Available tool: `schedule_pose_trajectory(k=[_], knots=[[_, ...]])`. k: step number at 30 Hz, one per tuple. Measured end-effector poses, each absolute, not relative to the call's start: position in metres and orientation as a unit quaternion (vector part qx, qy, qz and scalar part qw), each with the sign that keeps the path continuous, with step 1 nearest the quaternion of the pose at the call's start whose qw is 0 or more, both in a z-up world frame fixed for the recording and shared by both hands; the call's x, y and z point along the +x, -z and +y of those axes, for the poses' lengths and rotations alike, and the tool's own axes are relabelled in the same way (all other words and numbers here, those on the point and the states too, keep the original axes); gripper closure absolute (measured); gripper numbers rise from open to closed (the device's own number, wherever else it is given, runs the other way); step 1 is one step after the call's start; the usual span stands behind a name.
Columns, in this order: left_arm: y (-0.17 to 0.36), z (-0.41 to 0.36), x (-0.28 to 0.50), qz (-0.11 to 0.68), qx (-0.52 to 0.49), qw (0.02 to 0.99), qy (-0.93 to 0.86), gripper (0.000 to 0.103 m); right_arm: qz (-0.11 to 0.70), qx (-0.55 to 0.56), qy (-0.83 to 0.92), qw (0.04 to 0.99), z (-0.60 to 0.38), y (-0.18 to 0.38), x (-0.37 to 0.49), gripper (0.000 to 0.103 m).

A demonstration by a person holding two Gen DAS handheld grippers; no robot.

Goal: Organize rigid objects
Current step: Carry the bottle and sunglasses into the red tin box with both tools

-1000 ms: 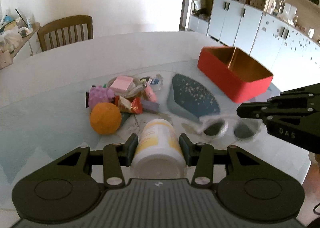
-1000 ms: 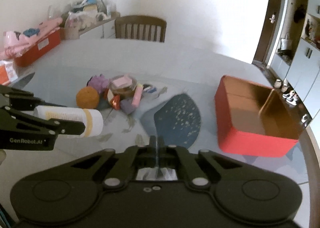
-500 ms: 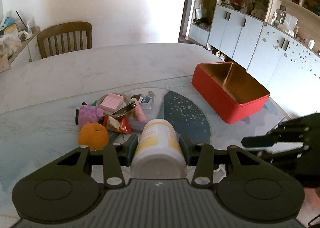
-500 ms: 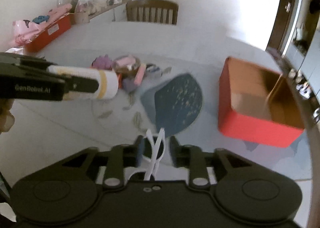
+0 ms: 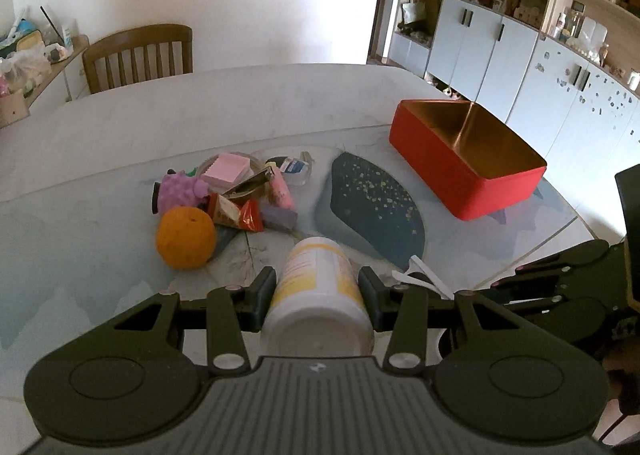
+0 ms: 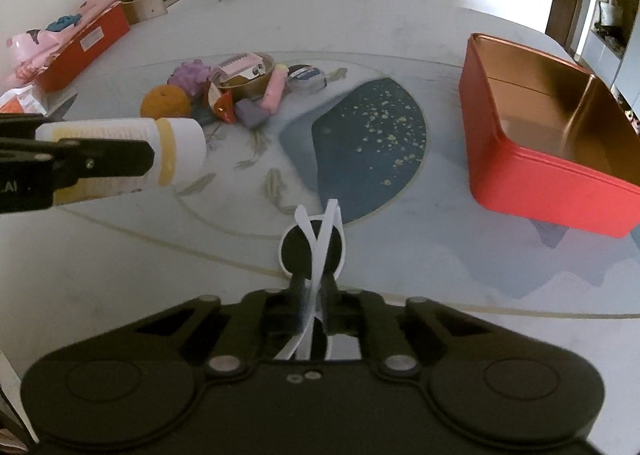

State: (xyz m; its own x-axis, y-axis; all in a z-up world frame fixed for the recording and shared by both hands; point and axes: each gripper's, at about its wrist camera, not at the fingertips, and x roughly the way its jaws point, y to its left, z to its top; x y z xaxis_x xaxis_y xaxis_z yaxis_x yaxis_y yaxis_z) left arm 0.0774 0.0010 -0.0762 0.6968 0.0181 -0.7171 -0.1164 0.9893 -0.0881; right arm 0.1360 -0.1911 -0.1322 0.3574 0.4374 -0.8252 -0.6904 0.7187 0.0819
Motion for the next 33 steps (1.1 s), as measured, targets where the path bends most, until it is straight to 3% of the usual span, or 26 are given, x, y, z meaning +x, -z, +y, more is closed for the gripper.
schedule_pose_trajectory(k=[12,21,33], knots=[[0.071,-0.006,0.086,0.381,-0.065,0.922,-0.040,0.059,0.405,-0.104,-0.338,0.843,-0.211,0.091,0.148,0.100],[0.045,-0.035,0.129,0.354,-0.051,0.934,-0.020,0.059,0.373,-0.049,-0.305,0.875,-0.252,0.042,0.206,0.100],[0.043,-0.096,0.238,0.349,-0.079,0.934,-0.014,0.059,0.387,-0.043,-0.259,0.884,-0.295,0.063,0.301,0.100]])
